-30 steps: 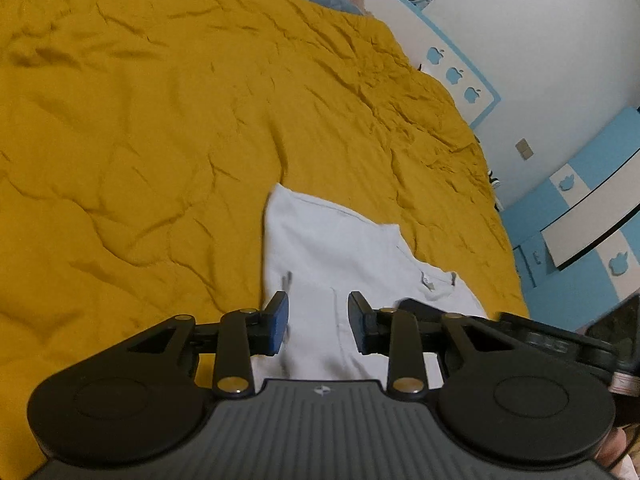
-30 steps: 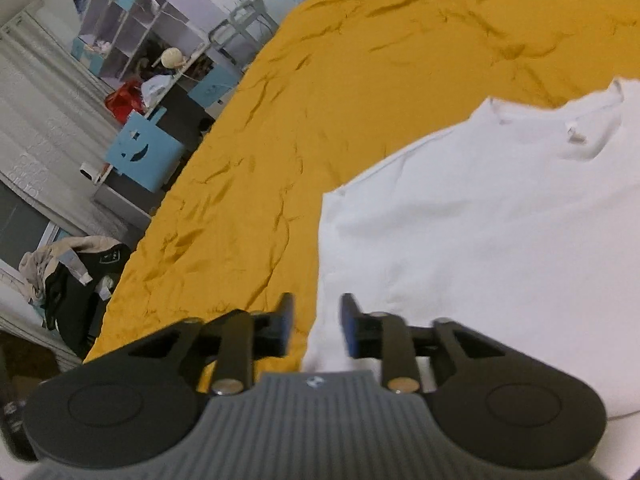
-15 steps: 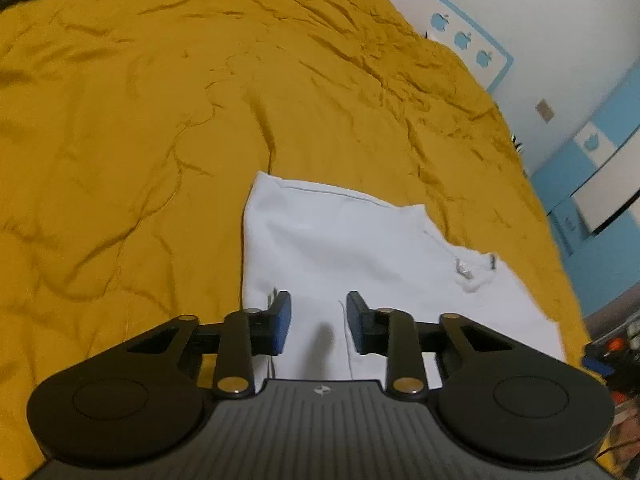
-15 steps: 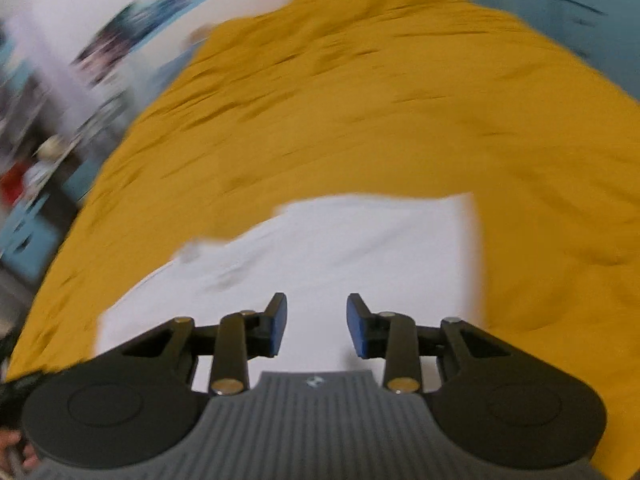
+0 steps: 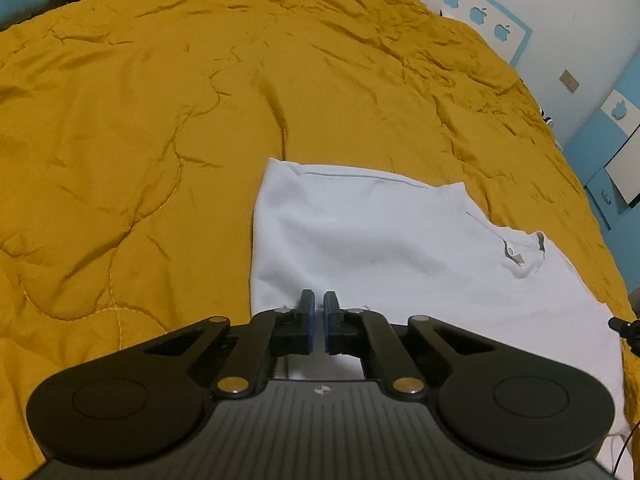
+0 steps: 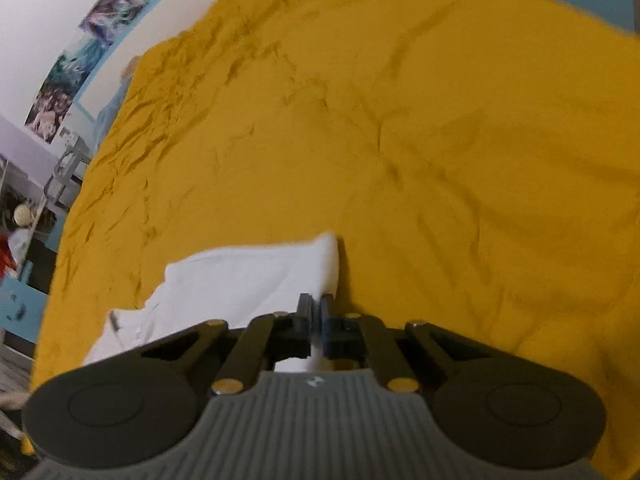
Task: Fold small clothes
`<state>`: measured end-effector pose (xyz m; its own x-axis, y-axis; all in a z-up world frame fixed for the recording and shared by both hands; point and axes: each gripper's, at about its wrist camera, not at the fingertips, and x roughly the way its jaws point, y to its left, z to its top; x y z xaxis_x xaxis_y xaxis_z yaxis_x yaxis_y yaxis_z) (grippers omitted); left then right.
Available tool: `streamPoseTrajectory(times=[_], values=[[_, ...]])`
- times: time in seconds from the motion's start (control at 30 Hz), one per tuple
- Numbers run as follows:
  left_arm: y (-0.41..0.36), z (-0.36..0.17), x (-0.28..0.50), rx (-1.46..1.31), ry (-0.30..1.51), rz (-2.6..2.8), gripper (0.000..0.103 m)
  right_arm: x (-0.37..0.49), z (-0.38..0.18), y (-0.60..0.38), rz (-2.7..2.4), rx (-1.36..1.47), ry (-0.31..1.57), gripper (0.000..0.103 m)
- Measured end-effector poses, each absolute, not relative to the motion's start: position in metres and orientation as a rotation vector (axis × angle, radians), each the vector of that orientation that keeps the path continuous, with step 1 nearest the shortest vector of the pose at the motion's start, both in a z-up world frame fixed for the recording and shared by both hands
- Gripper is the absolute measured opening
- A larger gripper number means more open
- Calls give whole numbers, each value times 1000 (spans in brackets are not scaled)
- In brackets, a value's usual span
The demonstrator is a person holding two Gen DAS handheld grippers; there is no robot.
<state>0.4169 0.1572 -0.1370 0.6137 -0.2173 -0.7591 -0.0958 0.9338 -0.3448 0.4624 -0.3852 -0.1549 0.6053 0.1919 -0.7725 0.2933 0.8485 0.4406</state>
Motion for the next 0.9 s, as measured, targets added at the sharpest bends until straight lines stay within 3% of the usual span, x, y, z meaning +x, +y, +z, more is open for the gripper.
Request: streamPoseTrajectory(times=[0.2,0.47,0.7,0.77,0.9], values=[[156,-136,416,-349,909,-69,5,463,-158,-377,-108,530,987,0],[155,-104,390,-303,882,-126,10,400,-103,-356,30,330,1021,21],[153,-109,371,-283,909,-119,10,355,-133,-357,58,400,1083,23],[155,-110,367,-291,912,-106,10,353,-138,-360,57,428,1069,1],[158,-110,364,-299,915,-104,10,348,-131,-369,35,443,1035,0]])
